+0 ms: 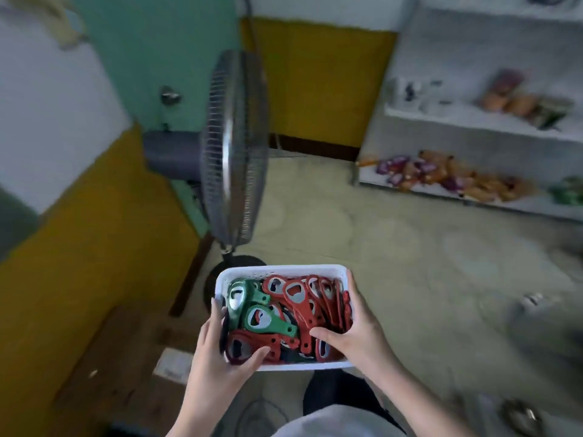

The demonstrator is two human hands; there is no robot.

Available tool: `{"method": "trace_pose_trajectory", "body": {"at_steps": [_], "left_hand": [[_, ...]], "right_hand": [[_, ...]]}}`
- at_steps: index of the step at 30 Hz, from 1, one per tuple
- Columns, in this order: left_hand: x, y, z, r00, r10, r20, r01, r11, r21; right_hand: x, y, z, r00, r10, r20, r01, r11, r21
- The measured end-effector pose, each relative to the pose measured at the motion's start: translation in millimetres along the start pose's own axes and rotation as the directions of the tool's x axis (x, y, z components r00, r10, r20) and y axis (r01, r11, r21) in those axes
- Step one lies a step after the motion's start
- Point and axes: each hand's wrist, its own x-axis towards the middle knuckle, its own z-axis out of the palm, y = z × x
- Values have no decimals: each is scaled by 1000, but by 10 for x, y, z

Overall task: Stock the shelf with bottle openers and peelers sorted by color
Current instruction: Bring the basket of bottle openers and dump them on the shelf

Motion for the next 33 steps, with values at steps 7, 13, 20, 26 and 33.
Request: {"method": "trace_pose_trajectory", "body": {"at_steps": [7, 13, 20, 26, 33], "left_hand": [[767, 780, 1282, 959, 139, 246, -149, 989, 23], [1376, 1582, 2497, 873, 221, 435, -244, 970, -3], [1762, 2325, 3679, 772, 289, 566, -306, 950, -67], [2215, 2773, 4572, 688, 306, 659, -370, 928, -45], [3084, 3320, 5890, 547, 308, 778, -364, 925, -110]], "right_hand": [[139, 553, -1297, 957, 82, -278, -55, 993, 105], [350, 948, -2469, 888, 151, -433, -88, 983, 163], [476, 1303, -3480, 780, 216, -588, -130, 974, 186], [713, 1656, -4106, 681, 294, -671, -171, 955, 244], [1384, 1995, -5034, 555, 380, -740, -179, 923, 340]]}}
